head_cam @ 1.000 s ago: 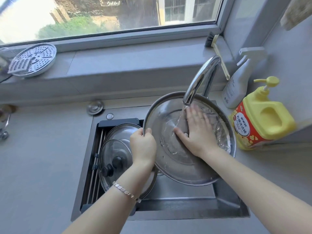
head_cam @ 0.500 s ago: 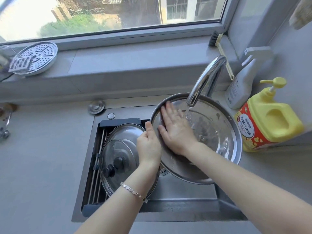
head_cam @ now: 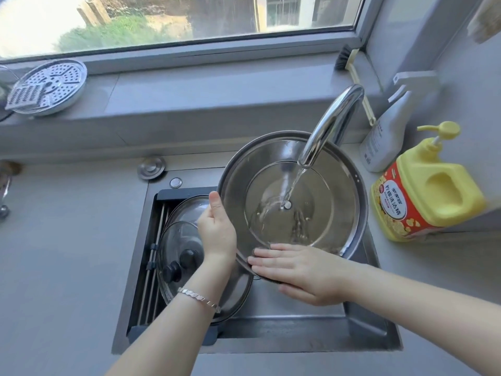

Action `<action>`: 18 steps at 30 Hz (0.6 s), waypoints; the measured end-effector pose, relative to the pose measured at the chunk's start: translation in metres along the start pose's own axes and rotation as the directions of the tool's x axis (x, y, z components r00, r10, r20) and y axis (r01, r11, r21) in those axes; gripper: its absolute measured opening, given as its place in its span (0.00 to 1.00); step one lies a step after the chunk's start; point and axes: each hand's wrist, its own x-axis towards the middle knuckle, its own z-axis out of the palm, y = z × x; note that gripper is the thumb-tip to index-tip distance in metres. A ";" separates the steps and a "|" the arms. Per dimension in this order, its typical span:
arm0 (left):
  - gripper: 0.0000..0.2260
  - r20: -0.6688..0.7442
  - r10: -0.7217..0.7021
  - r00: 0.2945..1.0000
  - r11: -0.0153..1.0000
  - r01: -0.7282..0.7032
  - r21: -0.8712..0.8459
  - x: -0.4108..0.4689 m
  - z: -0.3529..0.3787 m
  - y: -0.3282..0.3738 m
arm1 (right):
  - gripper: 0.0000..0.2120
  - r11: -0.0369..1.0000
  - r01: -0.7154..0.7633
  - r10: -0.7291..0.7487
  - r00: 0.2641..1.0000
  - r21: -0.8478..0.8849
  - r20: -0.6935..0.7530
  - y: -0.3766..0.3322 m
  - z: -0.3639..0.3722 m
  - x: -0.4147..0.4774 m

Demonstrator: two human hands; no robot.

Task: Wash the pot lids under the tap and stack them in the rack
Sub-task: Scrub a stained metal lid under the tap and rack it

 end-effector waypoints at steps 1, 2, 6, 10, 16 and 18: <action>0.21 -0.012 -0.002 1.000 1.000 0.002 0.000 -0.002 -0.001 -0.002 | 0.26 1.000 0.008 -0.008 1.000 -0.029 0.001 0.001 0.000 0.000; 0.21 -0.016 -0.005 1.000 1.000 0.005 0.000 -0.004 -0.001 -0.003 | 0.27 0.998 0.006 -0.007 1.000 -0.057 -0.007 0.001 0.000 0.002; 0.21 0.012 -0.005 1.000 1.000 0.005 -0.027 -0.011 0.002 -0.002 | 0.31 0.996 -0.069 0.064 0.994 -0.057 -0.090 -0.008 -0.002 0.034; 0.22 -0.054 -0.013 0.998 0.999 0.010 -0.051 0.002 -0.004 0.006 | 0.31 0.994 -0.089 0.094 0.993 0.069 -0.072 -0.019 0.000 0.039; 0.23 -0.155 0.016 0.988 1.000 -0.014 0.015 0.023 -0.016 0.009 | 0.27 0.996 -0.078 0.075 0.995 -0.051 -0.061 -0.009 0.009 0.005; 0.23 -0.164 0.034 0.986 0.999 -0.029 0.034 0.028 -0.021 0.011 | 0.25 0.986 -0.121 0.110 0.989 -0.115 -0.094 0.003 0.014 -0.008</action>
